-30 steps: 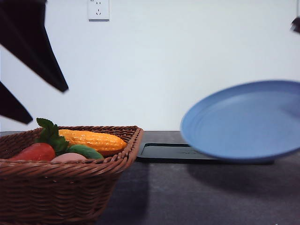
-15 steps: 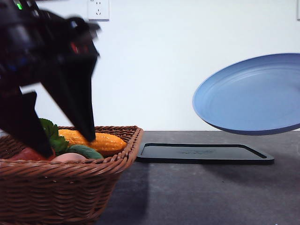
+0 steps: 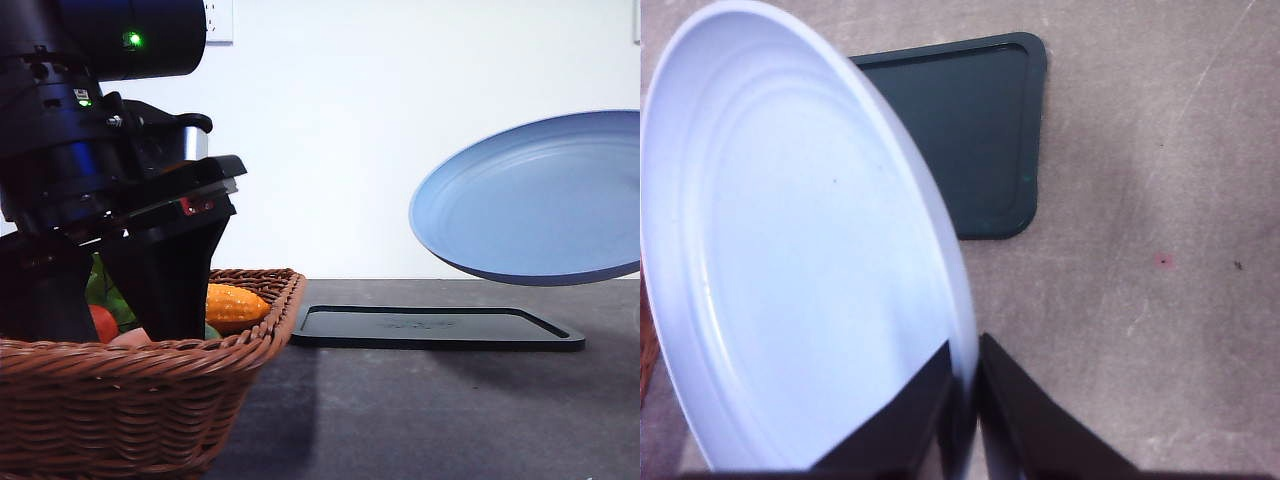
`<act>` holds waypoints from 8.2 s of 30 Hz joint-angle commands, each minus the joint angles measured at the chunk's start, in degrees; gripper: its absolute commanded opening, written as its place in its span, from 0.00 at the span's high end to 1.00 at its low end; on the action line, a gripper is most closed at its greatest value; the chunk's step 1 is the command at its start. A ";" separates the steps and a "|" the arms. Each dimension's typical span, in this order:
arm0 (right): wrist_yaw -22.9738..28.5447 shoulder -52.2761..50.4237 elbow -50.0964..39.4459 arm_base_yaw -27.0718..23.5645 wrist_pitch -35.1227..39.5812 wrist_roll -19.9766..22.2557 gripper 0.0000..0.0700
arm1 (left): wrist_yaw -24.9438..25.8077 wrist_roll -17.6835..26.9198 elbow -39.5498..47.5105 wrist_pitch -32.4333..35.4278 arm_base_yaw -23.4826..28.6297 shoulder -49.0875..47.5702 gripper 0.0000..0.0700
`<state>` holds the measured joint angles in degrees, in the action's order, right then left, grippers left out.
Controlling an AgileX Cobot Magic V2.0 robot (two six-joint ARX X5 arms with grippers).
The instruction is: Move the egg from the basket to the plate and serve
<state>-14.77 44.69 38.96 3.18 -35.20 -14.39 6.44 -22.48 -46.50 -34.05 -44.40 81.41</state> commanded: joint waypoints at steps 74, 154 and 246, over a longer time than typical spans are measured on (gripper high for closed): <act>-24.45 21.29 5.01 18.12 -5.96 -1.27 1.00 | -9.50 6.92 -23.10 -9.47 -18.03 4.53 0.36; -16.25 71.32 59.19 -3.97 -15.69 6.29 0.70 | -45.24 7.68 -32.44 -27.61 -17.05 -28.38 0.57; 28.37 -5.92 -10.84 37.29 26.21 4.31 1.00 | -7.70 11.89 43.89 23.84 43.41 -81.26 1.00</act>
<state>13.53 38.59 27.68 40.03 -9.58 -9.32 -1.48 -9.79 -2.90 -10.41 -1.17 0.30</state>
